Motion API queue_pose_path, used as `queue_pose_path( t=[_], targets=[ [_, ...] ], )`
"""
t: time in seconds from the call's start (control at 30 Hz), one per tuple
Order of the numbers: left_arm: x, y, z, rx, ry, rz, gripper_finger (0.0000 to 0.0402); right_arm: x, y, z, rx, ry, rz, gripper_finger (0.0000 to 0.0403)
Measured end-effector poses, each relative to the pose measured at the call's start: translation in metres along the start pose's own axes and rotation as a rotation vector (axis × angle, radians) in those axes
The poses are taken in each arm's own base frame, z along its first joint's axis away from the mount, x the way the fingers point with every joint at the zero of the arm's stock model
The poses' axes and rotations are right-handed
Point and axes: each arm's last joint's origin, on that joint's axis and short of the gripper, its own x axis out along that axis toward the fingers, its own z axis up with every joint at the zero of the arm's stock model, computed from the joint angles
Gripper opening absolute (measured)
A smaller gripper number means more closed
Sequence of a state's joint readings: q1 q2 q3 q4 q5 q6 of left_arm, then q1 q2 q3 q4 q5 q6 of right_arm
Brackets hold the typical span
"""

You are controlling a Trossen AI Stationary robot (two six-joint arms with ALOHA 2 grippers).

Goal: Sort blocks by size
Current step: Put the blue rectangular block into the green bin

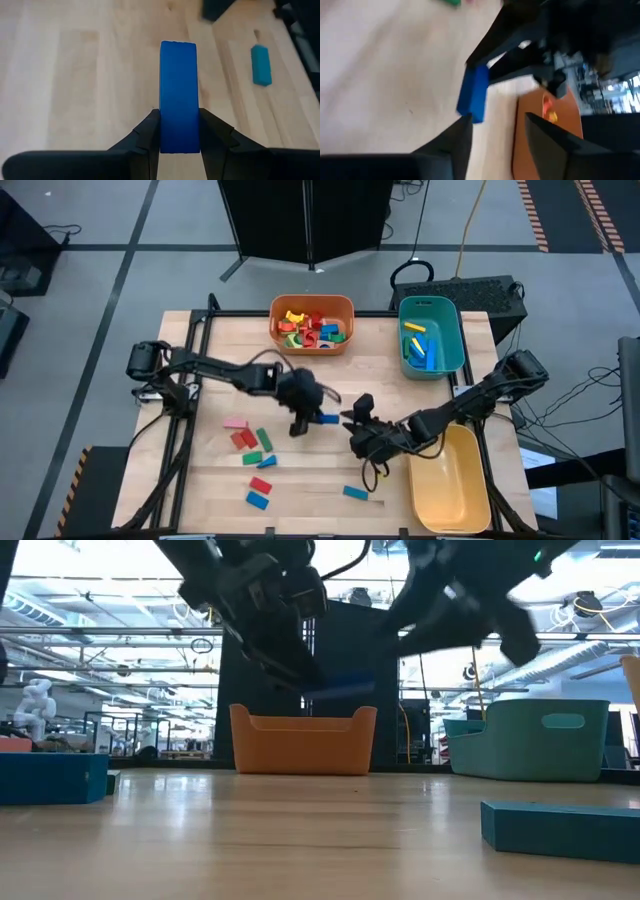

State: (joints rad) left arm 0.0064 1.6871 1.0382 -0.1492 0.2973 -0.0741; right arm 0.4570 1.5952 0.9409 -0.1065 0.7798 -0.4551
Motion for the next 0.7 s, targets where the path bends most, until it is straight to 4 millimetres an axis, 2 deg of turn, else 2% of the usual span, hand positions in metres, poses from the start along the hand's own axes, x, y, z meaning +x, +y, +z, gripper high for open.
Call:
queue_pose_path(
  t=[0.13, 0.3, 0.5, 0.7],
  targets=[
    [-0.009, 0.026, 0.004, 0.024, -0.046, -0.035, 0.0097, 0.012, -0.010, -0.011, 0.025, 0.074, -0.012, 0.0201],
    [-0.018, 0.045, 0.007, 0.055, -0.089, -0.093, 0.0097, 0.025, -0.024, -0.017, 0.037, 0.078, -0.008, 0.0208],
    [-0.025, 0.056, 0.011, 0.084, -0.154, -0.169, 0.0097, 0.036, -0.033, -0.020, 0.022, 0.058, 0.002, 0.0175],
    [-0.028, 0.061, 0.013, 0.093, -0.175, -0.198, 0.0097, 0.036, -0.038, -0.015, 0.001, 0.013, -0.027, 0.0111]
  ],
)
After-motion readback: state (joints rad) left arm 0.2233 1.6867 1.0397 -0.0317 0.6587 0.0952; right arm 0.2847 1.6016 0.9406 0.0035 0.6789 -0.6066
